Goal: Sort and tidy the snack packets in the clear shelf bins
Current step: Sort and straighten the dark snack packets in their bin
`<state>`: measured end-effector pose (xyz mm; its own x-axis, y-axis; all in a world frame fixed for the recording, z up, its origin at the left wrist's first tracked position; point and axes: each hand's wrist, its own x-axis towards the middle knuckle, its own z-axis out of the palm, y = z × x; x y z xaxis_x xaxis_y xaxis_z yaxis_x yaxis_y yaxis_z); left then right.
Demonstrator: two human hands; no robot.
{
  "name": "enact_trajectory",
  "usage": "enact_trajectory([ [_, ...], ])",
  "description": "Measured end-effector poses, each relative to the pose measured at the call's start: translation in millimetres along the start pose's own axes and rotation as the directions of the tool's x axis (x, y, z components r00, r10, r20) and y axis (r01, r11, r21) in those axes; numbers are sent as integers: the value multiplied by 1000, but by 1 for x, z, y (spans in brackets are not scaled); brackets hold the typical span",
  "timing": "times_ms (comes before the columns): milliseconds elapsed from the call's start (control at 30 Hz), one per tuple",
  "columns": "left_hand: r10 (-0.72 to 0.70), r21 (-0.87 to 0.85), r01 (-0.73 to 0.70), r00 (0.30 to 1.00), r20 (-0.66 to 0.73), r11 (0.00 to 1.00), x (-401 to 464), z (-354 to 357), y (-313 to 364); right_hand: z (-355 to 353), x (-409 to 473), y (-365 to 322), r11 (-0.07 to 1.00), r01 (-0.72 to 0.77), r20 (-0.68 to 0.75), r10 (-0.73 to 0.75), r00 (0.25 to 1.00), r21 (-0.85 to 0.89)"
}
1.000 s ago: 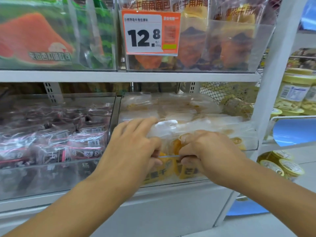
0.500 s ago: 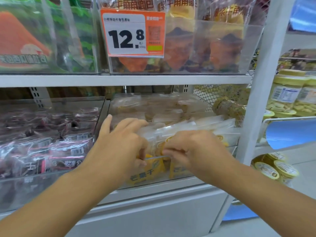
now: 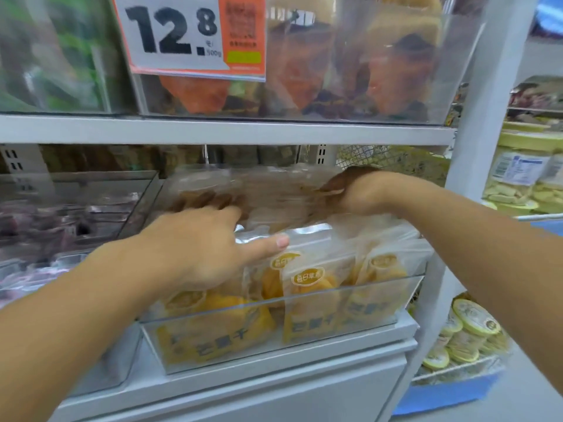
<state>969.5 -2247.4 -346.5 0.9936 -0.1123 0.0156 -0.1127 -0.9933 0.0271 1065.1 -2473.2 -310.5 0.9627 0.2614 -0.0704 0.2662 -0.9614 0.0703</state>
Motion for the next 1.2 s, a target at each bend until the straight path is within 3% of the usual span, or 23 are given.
enact_trajectory([
  [133,16,-69,-17,1000,-4,997,2,-1,-2,5,28,12,995,-22,-191,4,981,-94],
  [267,89,46,-86,994,-68,995,-4,-3,2,17,44,11,991,-2,-194,-25,981,-136],
  [367,183,57,-174,960,-212,983,1,3,1,3,22,2,989,20,-154,-42,987,-145],
  [467,196,-276,-270,943,-268,923,8,4,-8,-1,-32,-16,979,201,-190,-193,963,26],
  [533,348,-178,-415,883,-314,892,0,5,-17,-1,-72,-29,899,364,-277,-294,915,246],
  [567,374,-114,-431,865,-333,895,-8,5,-18,-1,-84,-33,881,404,-225,-353,908,247],
  [633,333,-69,-375,883,-330,925,-21,3,-18,4,-91,-32,898,426,-159,-407,899,112],
  [700,253,-24,-271,926,-281,962,-20,5,-11,16,-83,-33,903,424,-262,-394,881,67],
  [767,260,-38,-280,928,-268,959,-17,5,-12,27,-79,-45,870,477,-414,-391,822,124],
  [833,296,-75,-322,924,-241,944,-17,6,-19,33,-77,-56,870,471,-457,-364,811,143],
  [1033,257,-82,-294,916,-307,952,-21,5,-24,20,-82,-71,974,213,-379,-228,897,-81],
  [1133,177,-60,-213,911,-372,975,-23,8,-28,12,-86,-72,975,191,-336,-218,916,-113],
  [1200,148,-54,-185,904,-401,981,-28,15,-31,8,-87,-66,959,255,-287,-282,916,-127],
])
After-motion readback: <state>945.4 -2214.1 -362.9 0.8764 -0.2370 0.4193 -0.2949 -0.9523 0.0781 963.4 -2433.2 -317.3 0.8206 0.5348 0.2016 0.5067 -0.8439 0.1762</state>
